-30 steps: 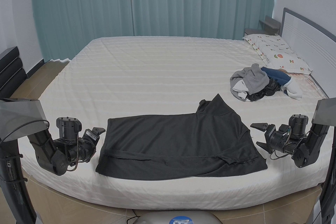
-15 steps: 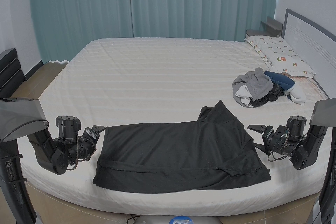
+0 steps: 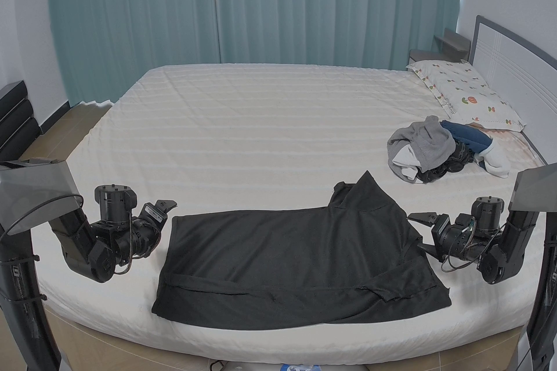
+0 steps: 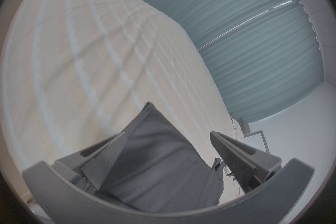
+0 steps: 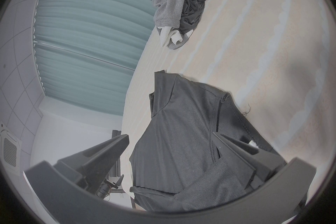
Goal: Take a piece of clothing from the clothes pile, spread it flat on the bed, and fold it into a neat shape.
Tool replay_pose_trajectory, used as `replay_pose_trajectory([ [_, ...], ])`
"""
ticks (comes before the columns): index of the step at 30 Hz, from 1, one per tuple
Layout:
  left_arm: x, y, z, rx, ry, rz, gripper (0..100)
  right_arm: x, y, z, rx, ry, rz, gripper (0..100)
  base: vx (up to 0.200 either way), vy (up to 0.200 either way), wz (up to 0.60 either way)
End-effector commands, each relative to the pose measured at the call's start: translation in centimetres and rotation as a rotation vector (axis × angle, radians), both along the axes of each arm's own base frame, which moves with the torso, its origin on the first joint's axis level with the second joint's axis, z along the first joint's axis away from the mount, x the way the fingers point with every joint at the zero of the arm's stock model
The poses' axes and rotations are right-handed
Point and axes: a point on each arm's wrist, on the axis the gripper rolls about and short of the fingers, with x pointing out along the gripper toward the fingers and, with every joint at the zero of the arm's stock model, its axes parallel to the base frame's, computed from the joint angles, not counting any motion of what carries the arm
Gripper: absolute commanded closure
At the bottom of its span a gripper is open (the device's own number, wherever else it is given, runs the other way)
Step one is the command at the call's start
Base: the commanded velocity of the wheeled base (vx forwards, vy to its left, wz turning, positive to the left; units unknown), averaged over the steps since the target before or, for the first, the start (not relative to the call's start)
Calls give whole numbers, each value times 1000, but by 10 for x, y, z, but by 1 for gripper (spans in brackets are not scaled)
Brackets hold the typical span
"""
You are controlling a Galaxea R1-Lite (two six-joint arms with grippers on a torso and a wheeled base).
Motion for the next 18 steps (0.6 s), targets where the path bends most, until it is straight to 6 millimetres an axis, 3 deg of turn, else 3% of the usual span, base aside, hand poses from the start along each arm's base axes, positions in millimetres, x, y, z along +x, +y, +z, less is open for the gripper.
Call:
replay_pose_trajectory([
  [1,14,-1,-1,28,-30,-15,0,0,0,-3,1,10,2,0,0,0,0],
  [5,35,-3,-6,91,-69,-48,0,-1,3,-3,0,11,8,0,0,0,0],
  [8,45,-7,-20,161,-27,-94,0,-1,7,-5,-7,14,13,0,0,0,0],
  [10,64,-12,-36,227,-26,-96,0,-2,7,-7,-11,19,15,0,0,0,0],
  [11,64,-12,-36,227,-26,-96,0,-2,7,-7,-11,19,15,0,0,0,0],
  [13,93,-12,-42,273,-62,-48,0,-3,8,-7,-12,6,17,0,0,0,0],
  [18,114,-6,-46,288,26,-53,0,-4,10,-10,-13,9,22,0,0,0,0],
])
